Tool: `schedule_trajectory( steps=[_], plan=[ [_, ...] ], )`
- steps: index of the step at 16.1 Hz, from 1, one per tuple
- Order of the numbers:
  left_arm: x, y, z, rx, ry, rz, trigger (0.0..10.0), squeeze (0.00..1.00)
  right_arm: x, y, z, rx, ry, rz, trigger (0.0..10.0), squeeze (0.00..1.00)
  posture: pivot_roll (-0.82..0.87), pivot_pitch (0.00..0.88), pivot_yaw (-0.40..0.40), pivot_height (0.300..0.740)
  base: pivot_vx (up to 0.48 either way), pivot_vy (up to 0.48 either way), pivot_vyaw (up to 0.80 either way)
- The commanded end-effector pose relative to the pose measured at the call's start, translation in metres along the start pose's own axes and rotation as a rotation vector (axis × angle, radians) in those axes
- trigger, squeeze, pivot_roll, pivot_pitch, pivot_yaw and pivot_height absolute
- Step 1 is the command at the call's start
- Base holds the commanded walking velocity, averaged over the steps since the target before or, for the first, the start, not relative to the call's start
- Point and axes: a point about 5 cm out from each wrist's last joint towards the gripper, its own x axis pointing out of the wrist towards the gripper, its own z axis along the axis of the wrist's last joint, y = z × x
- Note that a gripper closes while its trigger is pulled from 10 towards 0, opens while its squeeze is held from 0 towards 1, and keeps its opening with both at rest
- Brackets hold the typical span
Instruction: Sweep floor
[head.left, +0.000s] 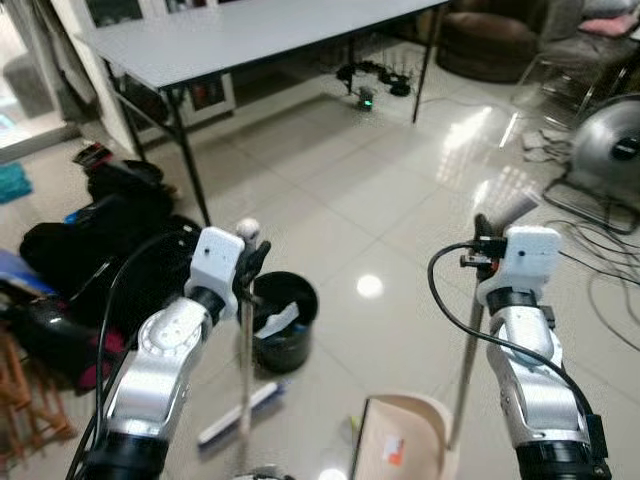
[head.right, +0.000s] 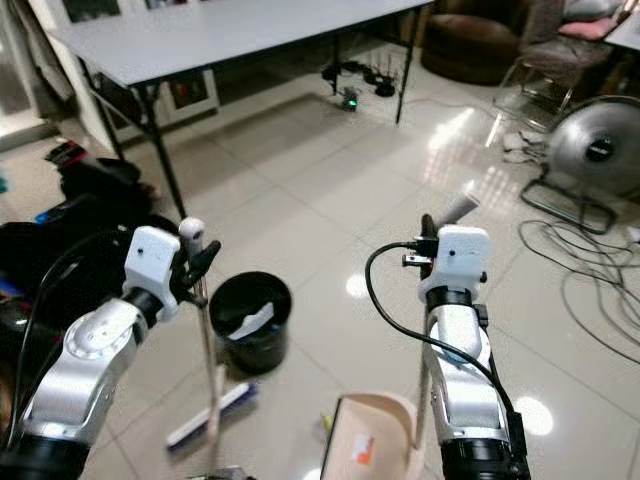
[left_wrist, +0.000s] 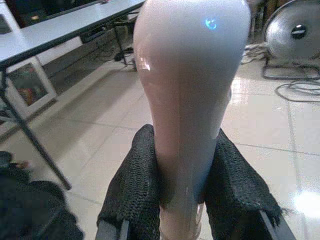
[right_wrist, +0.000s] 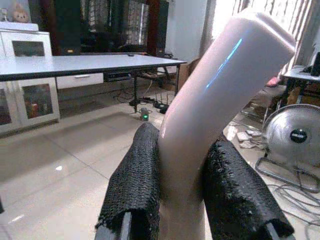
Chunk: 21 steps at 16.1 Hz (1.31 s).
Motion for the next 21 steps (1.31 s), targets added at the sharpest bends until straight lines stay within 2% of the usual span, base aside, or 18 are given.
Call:
schedule_trajectory(
  steps=[1, 5, 13, 15, 21],
  plan=[
    [0.008, -0.007, 0.013, 0.023, -0.061, -0.019, 10.0, 0.0, 0.004, -0.007, 0.008, -0.006, -0.029, -0.023, 10.0, 0.0, 0.04, 0.006, 0.025, 0.74, 0.0, 0.0, 0.0],
    [0.013, -0.012, 0.019, 0.027, -0.111, -0.028, 10.0, 0.0, 0.002, -0.008, 0.008, 0.042, -0.026, -0.048, 10.0, 0.0, 0.04, 0.01, 0.029, 0.74, 0.0, 0.0, -0.31],
    [0.013, -0.003, 0.021, 0.041, -0.117, -0.015, 10.0, 0.0, -0.004, -0.007, 0.003, 0.098, -0.003, -0.078, 10.0, 0.0, 0.05, 0.009, 0.037, 0.74, 0.29, 0.0, -0.8],
    [0.011, -0.001, 0.02, 0.029, -0.12, -0.01, 10.0, 0.0, -0.005, -0.006, 0.002, 0.108, -0.004, -0.078, 10.0, 0.0, 0.05, 0.007, 0.038, 0.74, 0.0, 0.0, -0.8],
    [-0.001, 0.006, 0.011, 0.042, -0.079, -0.013, 10.0, 0.0, -0.007, -0.001, -0.004, 0.125, 0.035, -0.041, 10.0, 0.0, 0.05, 0.0, 0.039, 0.74, 0.0, 0.0, 0.0]
  ],
)
